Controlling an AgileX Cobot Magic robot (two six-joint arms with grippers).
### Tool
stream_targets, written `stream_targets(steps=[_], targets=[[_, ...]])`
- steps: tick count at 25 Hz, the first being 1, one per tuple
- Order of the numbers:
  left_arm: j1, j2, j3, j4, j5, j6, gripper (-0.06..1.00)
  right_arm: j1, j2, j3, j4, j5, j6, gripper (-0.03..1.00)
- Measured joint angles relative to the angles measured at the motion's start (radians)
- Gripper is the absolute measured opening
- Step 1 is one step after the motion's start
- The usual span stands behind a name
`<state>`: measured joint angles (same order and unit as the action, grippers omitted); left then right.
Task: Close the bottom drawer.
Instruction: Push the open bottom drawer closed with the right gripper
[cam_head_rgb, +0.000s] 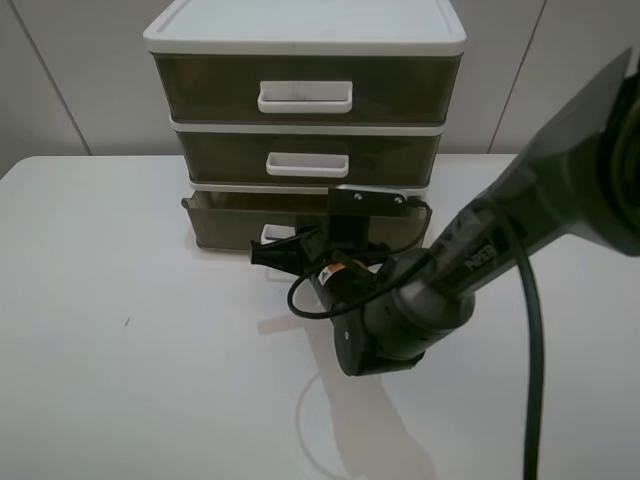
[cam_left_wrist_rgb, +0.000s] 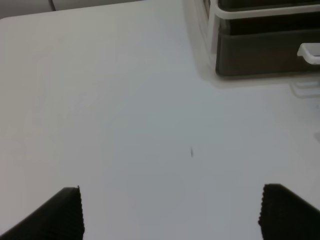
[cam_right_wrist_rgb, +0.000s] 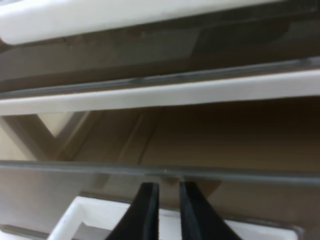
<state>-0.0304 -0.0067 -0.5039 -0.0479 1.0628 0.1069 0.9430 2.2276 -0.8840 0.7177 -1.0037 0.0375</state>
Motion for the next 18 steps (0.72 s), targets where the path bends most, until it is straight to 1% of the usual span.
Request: stream_targets(steps=[5,13,18], targets=[[0.000,0.000,0.000,0.000,0.000,0.000,0.72,-0.019,0.000,0.000,-0.011,-0.001,-0.011,0.02],[0.000,0.000,0.000,0.000,0.000,0.000,0.72,-0.090,0.002,0.000,-0.068,-0.014,-0.014,0.02],[0.000,0.000,0.000,0.000,0.000,0.000,0.72,-0.098,0.004,0.000,-0.094,-0.014,-0.014,0.02]])
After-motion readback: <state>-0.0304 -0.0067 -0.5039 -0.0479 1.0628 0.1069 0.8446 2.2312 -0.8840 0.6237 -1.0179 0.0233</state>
